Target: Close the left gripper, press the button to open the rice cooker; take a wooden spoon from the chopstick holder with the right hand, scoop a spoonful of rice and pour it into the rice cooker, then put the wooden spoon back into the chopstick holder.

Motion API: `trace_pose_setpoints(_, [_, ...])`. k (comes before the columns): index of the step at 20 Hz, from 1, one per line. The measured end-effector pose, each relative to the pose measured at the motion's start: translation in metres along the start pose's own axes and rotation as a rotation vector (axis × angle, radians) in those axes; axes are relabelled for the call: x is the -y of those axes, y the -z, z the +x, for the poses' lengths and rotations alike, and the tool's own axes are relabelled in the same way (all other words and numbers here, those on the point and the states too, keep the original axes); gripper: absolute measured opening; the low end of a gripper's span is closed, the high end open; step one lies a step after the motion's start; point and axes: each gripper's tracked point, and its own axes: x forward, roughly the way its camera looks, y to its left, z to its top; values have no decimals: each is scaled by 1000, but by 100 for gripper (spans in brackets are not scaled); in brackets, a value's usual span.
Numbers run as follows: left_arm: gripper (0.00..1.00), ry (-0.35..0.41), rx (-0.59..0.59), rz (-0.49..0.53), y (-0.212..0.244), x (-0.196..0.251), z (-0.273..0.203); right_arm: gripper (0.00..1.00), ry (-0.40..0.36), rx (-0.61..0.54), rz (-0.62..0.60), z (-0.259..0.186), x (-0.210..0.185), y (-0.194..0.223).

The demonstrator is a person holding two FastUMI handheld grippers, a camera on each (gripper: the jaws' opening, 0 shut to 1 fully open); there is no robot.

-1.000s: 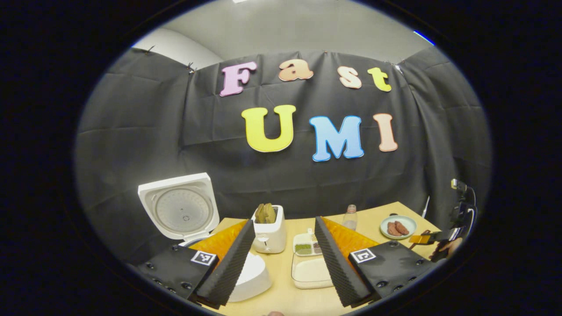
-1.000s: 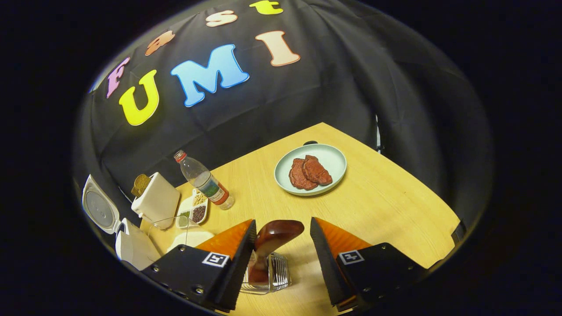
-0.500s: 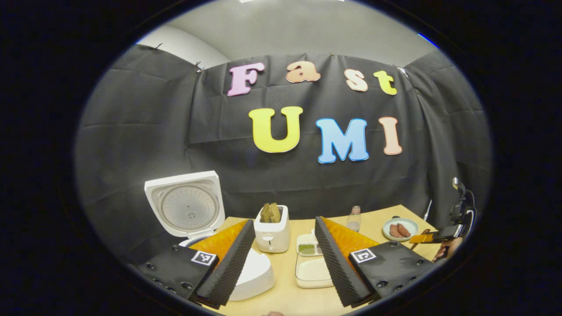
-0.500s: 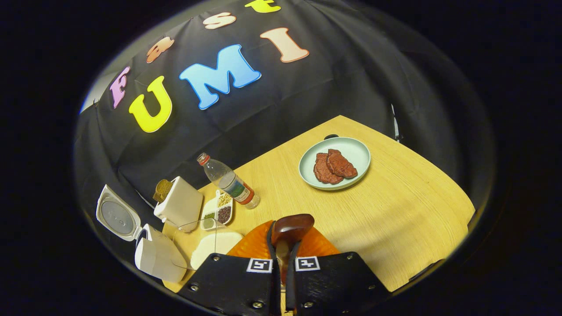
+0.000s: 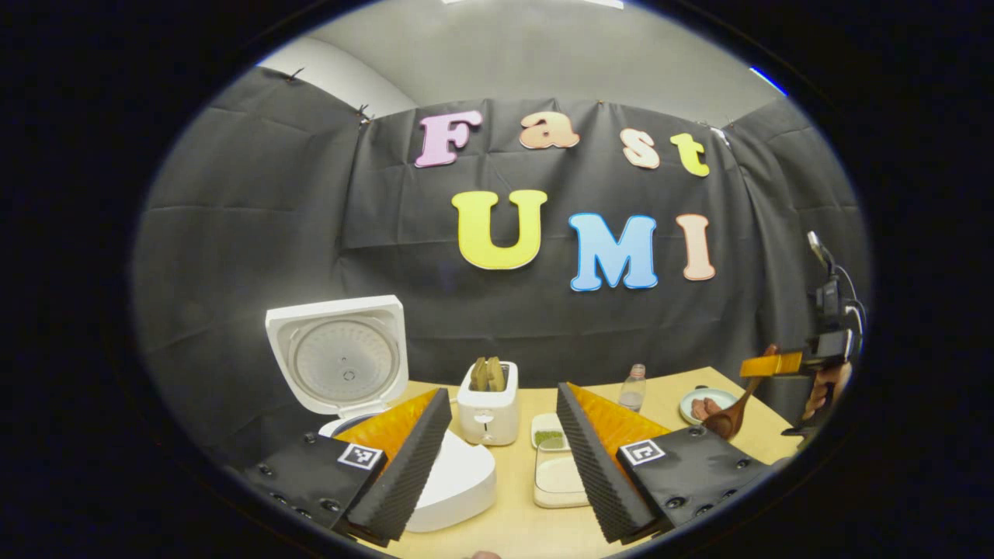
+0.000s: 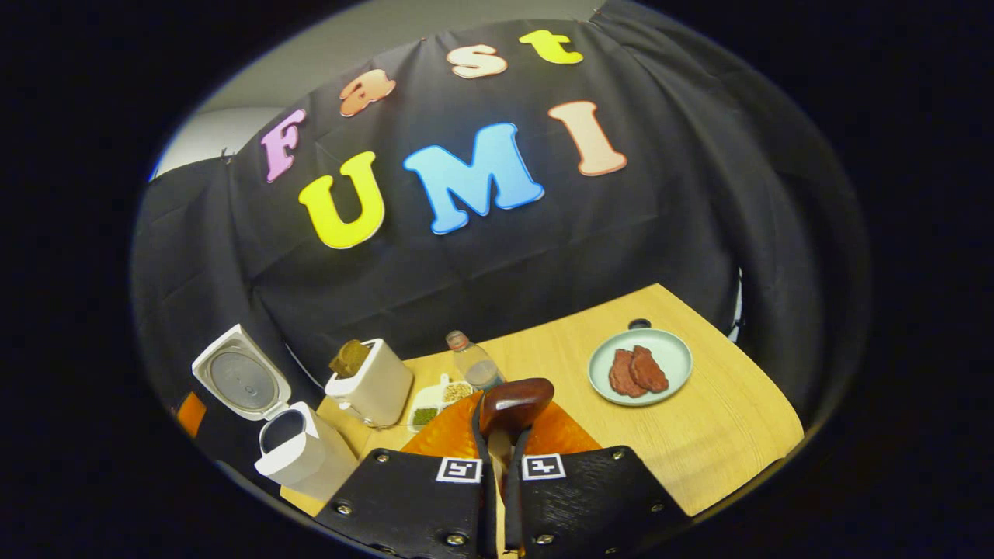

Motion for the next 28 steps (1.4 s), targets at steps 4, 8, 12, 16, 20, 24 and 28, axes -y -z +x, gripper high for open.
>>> trace_pose_setpoints(4, [95, 26, -11, -8, 9, -11, -1, 5, -83, -13, -47, 27, -50, 7])
trace_pose_setpoints(8, [92, 66, -23, -10, 24, -22, -7, 5, -129, -63, -79, 66, -90, 42])
trace_pose_setpoints(12, [95, 72, -52, 3, 46, -45, -11, 5, -136, -112, -136, 103, -114, 88])
trace_pose_setpoints(16, [95, 59, -66, 3, 55, -68, -15, 5, -127, -146, -209, 136, -131, 129])
trace_pose_setpoints(20, [92, 38, -104, -23, 76, -86, -17, 5, -156, -175, -213, 141, -156, 156])
trace_pose_setpoints(24, [96, 29, -111, -39, 82, -95, -16, 5, -197, -199, -92, 134, -173, 168])
trace_pose_setpoints(28, [92, 25, -101, -45, 78, -101, -14, 5, -210, -218, 143, 134, -159, 167])
